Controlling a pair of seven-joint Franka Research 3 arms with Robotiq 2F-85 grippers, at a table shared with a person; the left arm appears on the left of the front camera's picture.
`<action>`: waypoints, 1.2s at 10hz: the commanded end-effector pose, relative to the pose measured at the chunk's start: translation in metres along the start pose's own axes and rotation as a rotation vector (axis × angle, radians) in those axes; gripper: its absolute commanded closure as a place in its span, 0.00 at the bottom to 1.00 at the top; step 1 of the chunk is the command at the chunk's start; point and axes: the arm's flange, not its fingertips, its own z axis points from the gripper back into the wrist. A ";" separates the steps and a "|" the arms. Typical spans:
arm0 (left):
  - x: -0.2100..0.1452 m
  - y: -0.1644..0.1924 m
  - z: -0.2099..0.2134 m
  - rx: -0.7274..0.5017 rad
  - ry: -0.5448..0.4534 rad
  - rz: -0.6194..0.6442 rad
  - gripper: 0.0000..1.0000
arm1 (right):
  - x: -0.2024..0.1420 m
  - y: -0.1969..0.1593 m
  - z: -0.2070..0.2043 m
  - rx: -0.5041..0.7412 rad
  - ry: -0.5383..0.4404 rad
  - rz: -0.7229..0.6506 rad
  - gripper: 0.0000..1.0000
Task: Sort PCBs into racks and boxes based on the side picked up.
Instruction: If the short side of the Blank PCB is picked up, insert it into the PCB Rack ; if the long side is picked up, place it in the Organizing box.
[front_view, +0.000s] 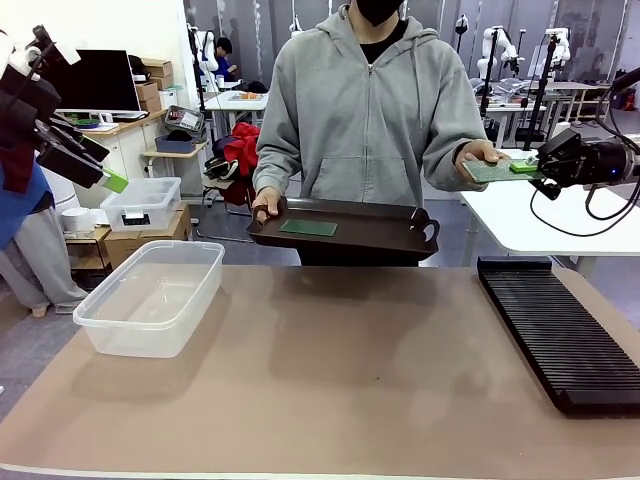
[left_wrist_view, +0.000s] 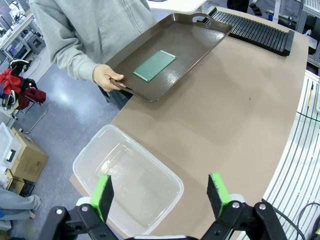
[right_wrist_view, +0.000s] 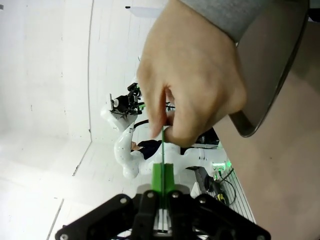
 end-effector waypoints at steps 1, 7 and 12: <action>-0.001 0.000 -0.001 -0.008 0.007 0.000 0.00 | 0.000 -0.001 -0.001 0.003 0.000 -0.002 1.00; -0.001 0.000 -0.001 -0.008 0.007 0.000 0.00 | 0.000 -0.001 -0.001 0.003 0.000 -0.002 1.00; -0.001 0.000 -0.001 -0.008 0.007 0.000 0.00 | 0.000 0.000 0.000 0.000 0.000 0.000 0.98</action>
